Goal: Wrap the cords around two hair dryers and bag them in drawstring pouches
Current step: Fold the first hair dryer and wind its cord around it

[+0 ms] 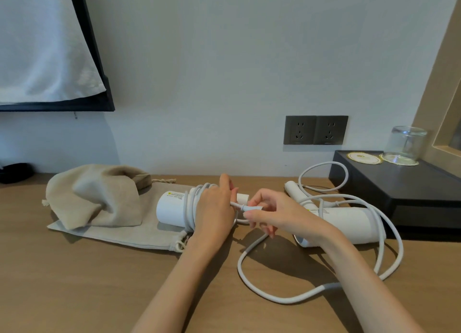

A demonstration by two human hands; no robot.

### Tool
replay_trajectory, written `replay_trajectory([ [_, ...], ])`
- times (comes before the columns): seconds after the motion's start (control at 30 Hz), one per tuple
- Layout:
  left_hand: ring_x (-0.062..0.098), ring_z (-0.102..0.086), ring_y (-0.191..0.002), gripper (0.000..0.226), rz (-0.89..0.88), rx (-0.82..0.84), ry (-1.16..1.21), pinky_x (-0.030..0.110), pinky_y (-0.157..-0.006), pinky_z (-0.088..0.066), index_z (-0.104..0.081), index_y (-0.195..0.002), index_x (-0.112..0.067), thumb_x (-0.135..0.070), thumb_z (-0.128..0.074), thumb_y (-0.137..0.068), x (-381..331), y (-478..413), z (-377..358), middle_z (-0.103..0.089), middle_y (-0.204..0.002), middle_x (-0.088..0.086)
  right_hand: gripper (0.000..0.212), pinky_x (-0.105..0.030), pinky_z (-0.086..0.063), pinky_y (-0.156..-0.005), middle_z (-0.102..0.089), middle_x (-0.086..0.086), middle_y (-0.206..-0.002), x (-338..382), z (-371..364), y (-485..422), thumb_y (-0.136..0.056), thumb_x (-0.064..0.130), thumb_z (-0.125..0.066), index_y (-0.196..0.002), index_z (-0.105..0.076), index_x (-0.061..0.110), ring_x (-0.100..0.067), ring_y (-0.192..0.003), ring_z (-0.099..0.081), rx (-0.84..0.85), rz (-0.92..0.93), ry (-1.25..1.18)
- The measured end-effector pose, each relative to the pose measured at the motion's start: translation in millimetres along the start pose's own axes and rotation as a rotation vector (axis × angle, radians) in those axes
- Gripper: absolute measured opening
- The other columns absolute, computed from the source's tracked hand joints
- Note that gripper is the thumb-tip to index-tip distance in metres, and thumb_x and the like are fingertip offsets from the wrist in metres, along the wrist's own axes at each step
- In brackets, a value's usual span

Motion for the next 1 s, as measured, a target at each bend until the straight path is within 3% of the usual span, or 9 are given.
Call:
replay_trajectory([
  [0.13, 0.011, -0.059, -0.073, 0.014, -0.124, 0.067, 0.305, 0.026, -0.063, -0.05, -0.052, -0.092, -0.024, -0.023, -0.064, -0.088, -1, 8, 1, -0.062, -0.078, -0.01, 0.014, -0.023, -0.047, -0.048, -0.062, -0.005, -0.074, -6, 22, -3, -0.093, 0.02, -0.059, -0.1, -0.059, 0.007, -0.012, -0.051, -0.05, -0.233, 0.02, -0.149],
  [0.3, 0.004, -0.066, -0.083, 0.017, -0.229, 0.065, 0.531, 0.026, -0.07, -0.053, -0.069, -0.105, -0.027, -0.026, -0.065, -0.088, -5, 15, 15, -0.071, -0.087, -0.015, 0.018, -0.023, -0.045, -0.055, -0.058, -0.003, -0.08, -14, 19, -10, -0.096, 0.026, -0.054, -0.106, -0.056, 0.012, -0.005, -0.05, -0.048, -0.272, -0.011, -0.183],
  [0.4, 0.001, -0.065, -0.084, 0.018, -0.207, -0.014, 0.525, 0.024, -0.072, -0.053, -0.074, -0.1, -0.025, -0.019, -0.069, -0.084, 0, 14, 17, -0.073, -0.087, -0.013, 0.024, -0.026, -0.05, -0.07, -0.058, -0.002, -0.089, -19, 17, -15, -0.097, 0.033, -0.049, -0.109, -0.055, 0.013, -0.007, -0.068, -0.056, -0.341, -0.048, -0.193],
  [0.53, -0.005, -0.063, -0.08, 0.011, -0.162, -0.074, 0.537, 0.009, -0.067, -0.047, -0.078, -0.084, -0.02, -0.016, -0.08, -0.074, 5, 19, 20, -0.069, -0.077, -0.02, 0.03, -0.034, -0.051, -0.082, -0.057, -0.004, -0.097, -48, 15, -16, -0.103, 0.032, -0.036, -0.114, -0.055, 0.012, -0.017, -0.088, -0.059, -0.461, -0.223, -0.257],
  [0.6, -0.007, -0.062, -0.076, 0.01, -0.166, -0.084, 0.505, 0.007, -0.064, -0.045, -0.078, -0.078, -0.019, -0.016, -0.083, -0.069, 6, 23, 21, -0.064, -0.071, -0.023, 0.028, -0.038, -0.05, -0.091, -0.057, -0.008, -0.1, -62, 4, -18, -0.102, 0.025, -0.037, -0.117, -0.054, 0.008, -0.023, -0.097, -0.06, -0.421, -0.31, -0.325],
  [0.7, -0.007, -0.06, -0.073, 0.011, -0.166, -0.107, 0.482, 0.005, -0.061, -0.042, -0.077, -0.072, -0.018, -0.018, -0.086, -0.066, 4, 23, 25, -0.062, -0.066, -0.024, 0.026, -0.032, -0.05, -0.097, -0.059, -0.013, -0.112, -69, -4, -20, -0.102, 0.018, -0.039, -0.115, -0.057, 0.004, -0.023, -0.106, -0.06, -0.362, -0.379, -0.464],
  [0.87, 0.004, -0.057, -0.07, 0.018, -0.156, -0.061, 0.465, 0.01, -0.057, -0.041, -0.078, -0.079, -0.019, -0.025, -0.086, -0.064, 4, 20, 27, -0.061, -0.064, -0.016, 0.015, -0.032, -0.047, -0.101, -0.066, -0.006, -0.1, -63, -5, -20, -0.096, 0.015, -0.052, -0.101, -0.067, 0.016, -0.016, -0.101, -0.061, -0.217, -0.321, -0.376],
  [0.93, 0.006, -0.049, -0.064, 0.022, -0.146, -0.017, 0.445, 0.012, -0.054, -0.036, -0.078, -0.087, -0.024, -0.029, -0.085, -0.066, 4, 19, 23, -0.053, -0.059, -0.016, 0.024, -0.028, -0.048, -0.097, -0.067, -0.005, -0.105, -65, -3, -19, -0.095, 0.019, -0.055, -0.115, -0.065, 0.01, -0.014, -0.102, -0.062, -0.201, -0.309, -0.349],
  [1.0, 0.006, -0.047, -0.062, 0.017, -0.154, -0.006, 0.451, 0.012, -0.054, -0.034, -0.078, -0.085, -0.026, -0.028, -0.083, -0.07, 4, 19, 25, -0.049, -0.057, -0.015, 0.025, -0.02, -0.052, -0.085, -0.069, -0.005, -0.106, -63, -4, -19, -0.094, 0.018, -0.056, -0.115, -0.065, 0.006, -0.01, -0.097, -0.065, -0.149, -0.287, -0.363],
])
Point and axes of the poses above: each hand's wrist, its own y-axis away from the middle knuckle, its own z-axis out of the back of the hand, x = y × z, the point moved 8 cm from there along -y, towards the middle knuckle
